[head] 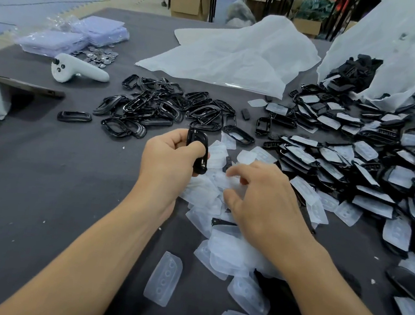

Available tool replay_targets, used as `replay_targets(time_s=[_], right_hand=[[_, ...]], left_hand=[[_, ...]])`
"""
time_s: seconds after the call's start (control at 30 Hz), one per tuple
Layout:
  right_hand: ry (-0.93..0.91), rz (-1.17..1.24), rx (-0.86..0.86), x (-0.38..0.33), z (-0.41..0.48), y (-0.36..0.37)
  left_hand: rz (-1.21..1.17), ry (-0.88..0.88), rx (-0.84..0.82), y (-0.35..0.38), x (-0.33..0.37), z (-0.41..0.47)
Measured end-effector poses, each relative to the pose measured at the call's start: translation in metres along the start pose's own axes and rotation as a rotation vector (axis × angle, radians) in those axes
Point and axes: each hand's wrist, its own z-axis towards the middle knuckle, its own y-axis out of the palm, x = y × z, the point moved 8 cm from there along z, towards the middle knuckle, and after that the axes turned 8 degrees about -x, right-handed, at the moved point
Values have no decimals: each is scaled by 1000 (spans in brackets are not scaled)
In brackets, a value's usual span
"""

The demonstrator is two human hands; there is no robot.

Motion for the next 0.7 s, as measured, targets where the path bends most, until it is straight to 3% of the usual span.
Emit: replay_targets(time_s=[0.17, 0.3, 0.43, 0.57, 0.7], right_hand=[[-52, 124, 163, -1, -2, -11], [-13, 564, 302, 13, -6, -21], [9, 1024, 265, 15, -2, -20], [87, 1154, 173, 18, -1, -14], [78, 1245, 116, 15, 0, -10]], left_hand=[[13, 21, -24, 3, 1, 1], [51, 37, -74, 9, 0, -1], [75, 22, -93, 14, 0, -4], [31, 65, -155, 21, 7, -10], [-129, 112, -322, 30, 16, -15]])
